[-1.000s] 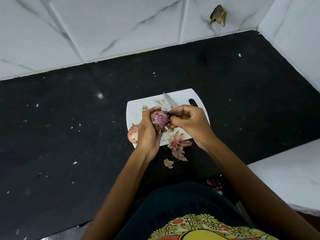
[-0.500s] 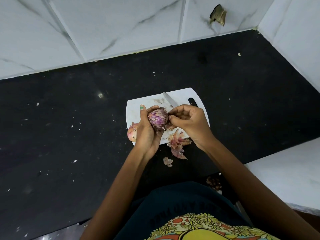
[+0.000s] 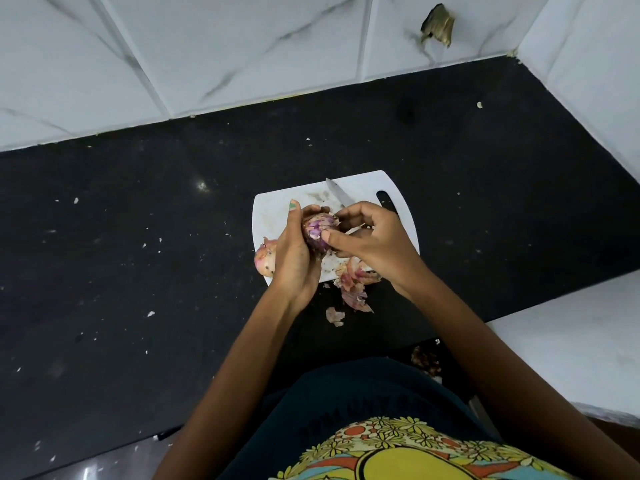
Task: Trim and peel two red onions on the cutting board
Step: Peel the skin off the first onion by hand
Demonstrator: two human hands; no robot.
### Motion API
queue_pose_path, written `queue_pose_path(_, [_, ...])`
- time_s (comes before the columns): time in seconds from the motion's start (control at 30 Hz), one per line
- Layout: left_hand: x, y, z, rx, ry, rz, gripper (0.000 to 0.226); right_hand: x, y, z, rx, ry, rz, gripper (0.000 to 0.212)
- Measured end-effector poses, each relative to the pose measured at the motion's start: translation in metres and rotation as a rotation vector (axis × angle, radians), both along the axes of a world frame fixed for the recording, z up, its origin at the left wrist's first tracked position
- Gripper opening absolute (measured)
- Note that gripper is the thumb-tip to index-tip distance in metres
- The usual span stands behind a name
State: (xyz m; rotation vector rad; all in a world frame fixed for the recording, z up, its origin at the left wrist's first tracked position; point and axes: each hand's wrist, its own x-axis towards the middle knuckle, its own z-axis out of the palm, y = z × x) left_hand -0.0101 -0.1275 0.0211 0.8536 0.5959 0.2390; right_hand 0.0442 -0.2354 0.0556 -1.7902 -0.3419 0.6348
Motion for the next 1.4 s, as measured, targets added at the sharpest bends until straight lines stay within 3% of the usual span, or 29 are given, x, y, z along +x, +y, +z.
queue_pose_path(0.2, [-0.001, 0.0, 0.002, 0.032, 0.009, -0.001, 0.029, -0.002, -0.001, 0.0, -0.005, -0.073, 0.022, 0.028])
queue_pose_path(0.47, [-0.004, 0.002, 0.009, 0.02, 0.098, -0.009, 0.035, -0.001, -0.003, -0.005, 0.07, -0.112, -0.022, 0.021])
queue_pose_path(0.87, [-0.006, -0.002, 0.004, 0.39, 0.163, -0.096, 0.045, -0.002, -0.003, -0.008, -0.004, -0.164, -0.023, 0.026])
queue_pose_path(1.27, [-0.007, -0.003, -0.001, 0.253, 0.215, -0.067, 0.052, 0.002, -0.008, -0.011, 0.074, -0.051, -0.048, 0.01])
queue_pose_path(1.4, [-0.008, -0.004, -0.001, 0.295, 0.204, -0.068, 0.047, -0.003, -0.009, -0.012, 0.005, -0.16, 0.057, 0.023])
